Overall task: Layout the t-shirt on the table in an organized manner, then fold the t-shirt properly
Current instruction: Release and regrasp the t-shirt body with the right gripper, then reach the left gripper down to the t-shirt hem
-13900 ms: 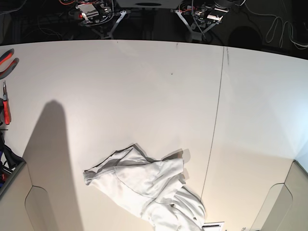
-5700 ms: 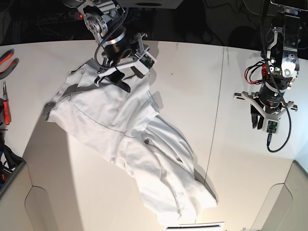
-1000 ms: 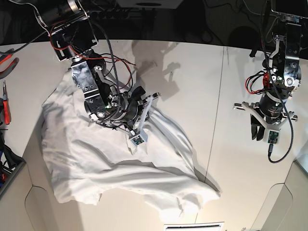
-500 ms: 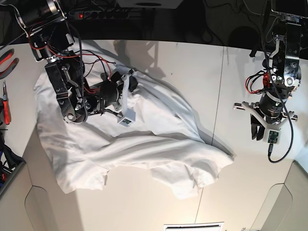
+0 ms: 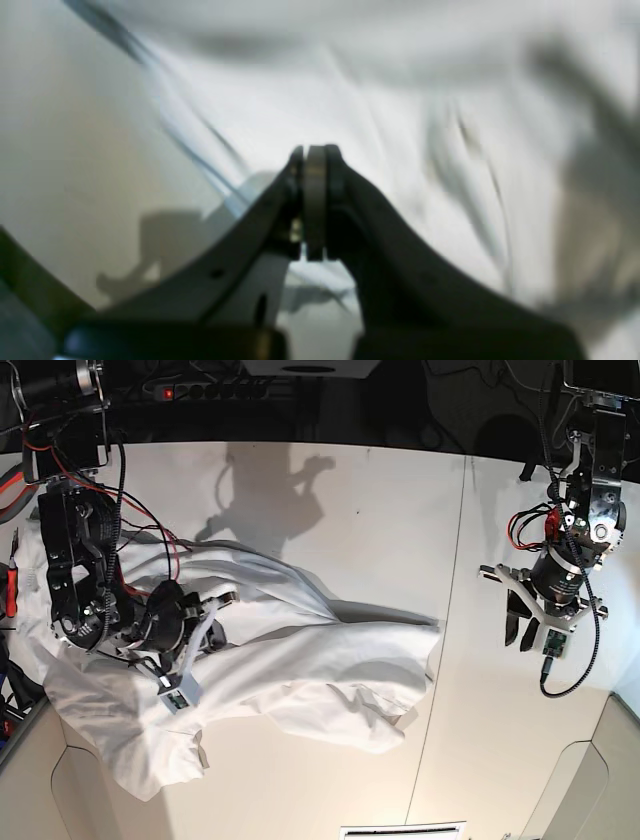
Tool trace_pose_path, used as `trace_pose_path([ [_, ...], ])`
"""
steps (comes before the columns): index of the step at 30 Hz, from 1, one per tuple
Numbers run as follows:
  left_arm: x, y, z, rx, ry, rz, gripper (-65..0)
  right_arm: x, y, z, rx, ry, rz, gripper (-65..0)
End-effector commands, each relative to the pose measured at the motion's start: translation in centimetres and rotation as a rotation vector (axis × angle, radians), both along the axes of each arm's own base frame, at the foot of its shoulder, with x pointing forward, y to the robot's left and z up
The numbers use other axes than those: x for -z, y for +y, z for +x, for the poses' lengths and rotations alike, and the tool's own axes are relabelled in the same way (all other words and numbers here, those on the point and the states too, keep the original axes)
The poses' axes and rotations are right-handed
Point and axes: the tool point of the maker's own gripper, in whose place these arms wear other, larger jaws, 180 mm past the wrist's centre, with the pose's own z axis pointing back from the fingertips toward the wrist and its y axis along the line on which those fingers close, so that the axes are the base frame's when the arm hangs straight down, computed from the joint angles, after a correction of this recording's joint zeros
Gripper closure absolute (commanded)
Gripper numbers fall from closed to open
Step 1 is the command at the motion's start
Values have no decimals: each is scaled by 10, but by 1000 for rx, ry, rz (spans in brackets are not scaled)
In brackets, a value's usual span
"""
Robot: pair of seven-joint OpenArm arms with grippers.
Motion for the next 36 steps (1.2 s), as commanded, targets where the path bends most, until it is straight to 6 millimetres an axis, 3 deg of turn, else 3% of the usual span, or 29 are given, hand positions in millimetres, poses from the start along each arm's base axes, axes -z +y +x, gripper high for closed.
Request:
trace_pose_path([
  [1,-8,-2,5,36,-26,1,-230,-9,6,5,-6,-27,20,0],
  [8,19,-53,4,251,41,-43,-233,-12,57,-1,-28,-24,135,0],
  [13,40,-78,22,365,73,64,-233,12,71,-10,-36,29,88,0],
  [17,51,-95,33,453,97,155,-233,42,64,-19,-18,102,23,0],
  [20,61,-116,29,577,116,264,-233,67,49,-25,29,160,-43,0],
  [25,69,-150,21,727,103,378,-233,95,43,-41,39,248,-63,0],
  [32,51,-152,49,680,-3,478,-233,99,42,-46,39,264,-66,0],
  [36,62,-137,59,664,44,484,-233,104,38,-56,30,309,-93,0],
])
